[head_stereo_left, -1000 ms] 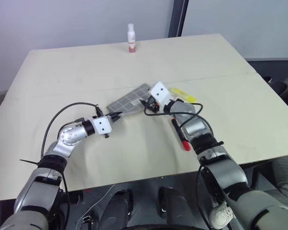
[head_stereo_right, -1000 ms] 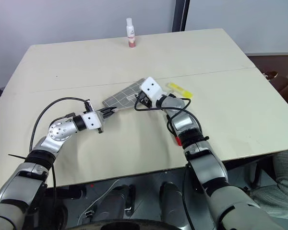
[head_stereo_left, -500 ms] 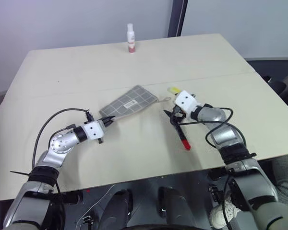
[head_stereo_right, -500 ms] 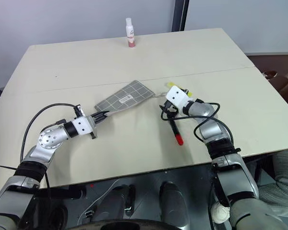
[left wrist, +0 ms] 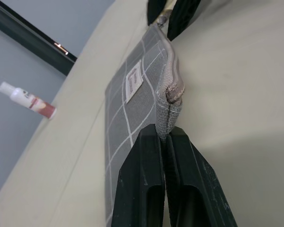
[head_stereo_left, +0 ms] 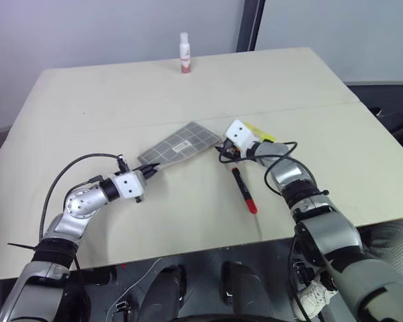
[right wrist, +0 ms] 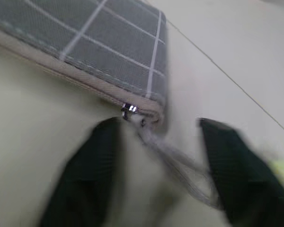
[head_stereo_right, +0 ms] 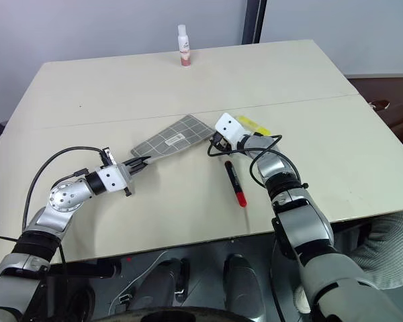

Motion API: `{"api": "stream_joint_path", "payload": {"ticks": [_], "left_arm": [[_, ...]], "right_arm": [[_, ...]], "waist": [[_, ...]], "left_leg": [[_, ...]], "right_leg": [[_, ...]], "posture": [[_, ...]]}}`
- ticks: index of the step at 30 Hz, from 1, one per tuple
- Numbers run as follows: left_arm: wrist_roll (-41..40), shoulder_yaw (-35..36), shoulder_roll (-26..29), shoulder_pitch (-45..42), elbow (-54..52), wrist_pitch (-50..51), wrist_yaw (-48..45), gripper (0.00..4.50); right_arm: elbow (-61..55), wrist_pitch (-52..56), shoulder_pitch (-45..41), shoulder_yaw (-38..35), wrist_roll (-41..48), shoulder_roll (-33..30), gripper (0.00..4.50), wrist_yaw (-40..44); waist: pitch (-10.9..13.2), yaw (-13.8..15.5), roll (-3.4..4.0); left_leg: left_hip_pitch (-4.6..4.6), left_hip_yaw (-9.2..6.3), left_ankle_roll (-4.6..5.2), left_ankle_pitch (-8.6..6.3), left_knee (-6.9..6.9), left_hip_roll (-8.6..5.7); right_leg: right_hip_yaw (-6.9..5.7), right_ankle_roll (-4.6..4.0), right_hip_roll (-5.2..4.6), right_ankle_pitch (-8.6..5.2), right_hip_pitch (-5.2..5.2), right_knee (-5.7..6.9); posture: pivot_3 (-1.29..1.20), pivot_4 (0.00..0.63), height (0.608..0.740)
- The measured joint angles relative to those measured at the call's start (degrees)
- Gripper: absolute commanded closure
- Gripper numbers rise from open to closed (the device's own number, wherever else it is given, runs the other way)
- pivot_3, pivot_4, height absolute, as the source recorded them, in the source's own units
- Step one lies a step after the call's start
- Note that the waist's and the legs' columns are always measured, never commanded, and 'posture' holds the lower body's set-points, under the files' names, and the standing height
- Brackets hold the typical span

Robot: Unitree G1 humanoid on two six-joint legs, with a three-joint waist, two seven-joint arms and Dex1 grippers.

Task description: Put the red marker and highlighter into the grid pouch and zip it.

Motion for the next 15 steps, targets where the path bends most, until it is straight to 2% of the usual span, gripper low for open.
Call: {"api": "stream_joint_path", "payload": {"ticks": [1, 2, 8, 15], "left_arm": [[0.00, 0.00, -0.01, 0.04, -0.12, 0.27, 0.01, 4.50], [0.00, 0.00, -0.02, 0.04, -0.17, 0.43, 0.04, 4.50], [0.16, -0.14, -1.00, -0.65, -0.34, 0.81, 0.25, 4.50], [0.70, -0.73, -3.22, -1.78, -0.34, 1.70, 0.81, 4.50]], "right_arm": [[0.22, -0.20, 0.00, 0.18, -0.45, -0.16, 4.07, -0.09], [0.27, -0.52, 0.00, 0.58, -1.06, -0.40, 4.48, -0.09], [-3.41, 0.07, 0.60, 1.58, -2.18, -3.10, 4.48, 2.09], [-21.62, 10.28, 5.90, 1.19, 0.42, -2.56, 4.48, 6.48]], "waist": [[0.00, 0.00, 0.00], [0.00, -0.03, 0.01], [0.01, -0.05, 0.02], [0.01, -0.24, 0.01]], "left_leg": [[-0.01, 0.00, 0.00, 0.00, 0.01, 0.00], [-0.01, 0.01, 0.00, 0.00, 0.00, -0.01], [-0.04, 0.01, 0.00, 0.00, -0.03, -0.01], [-0.04, 0.00, 0.00, 0.00, -0.04, 0.01]], "right_leg": [[0.00, 0.00, 0.00, 0.00, 0.00, -0.01], [0.01, 0.00, -0.01, 0.00, 0.00, -0.01], [0.01, 0.01, 0.00, 0.00, -0.05, -0.01], [0.01, 0.17, 0.02, 0.09, -0.08, 0.01]], "posture": [[0.00, 0.150, 0.740], [0.00, 0.150, 0.740], [0.00, 0.150, 0.740], [0.00, 0.150, 0.740]]}}
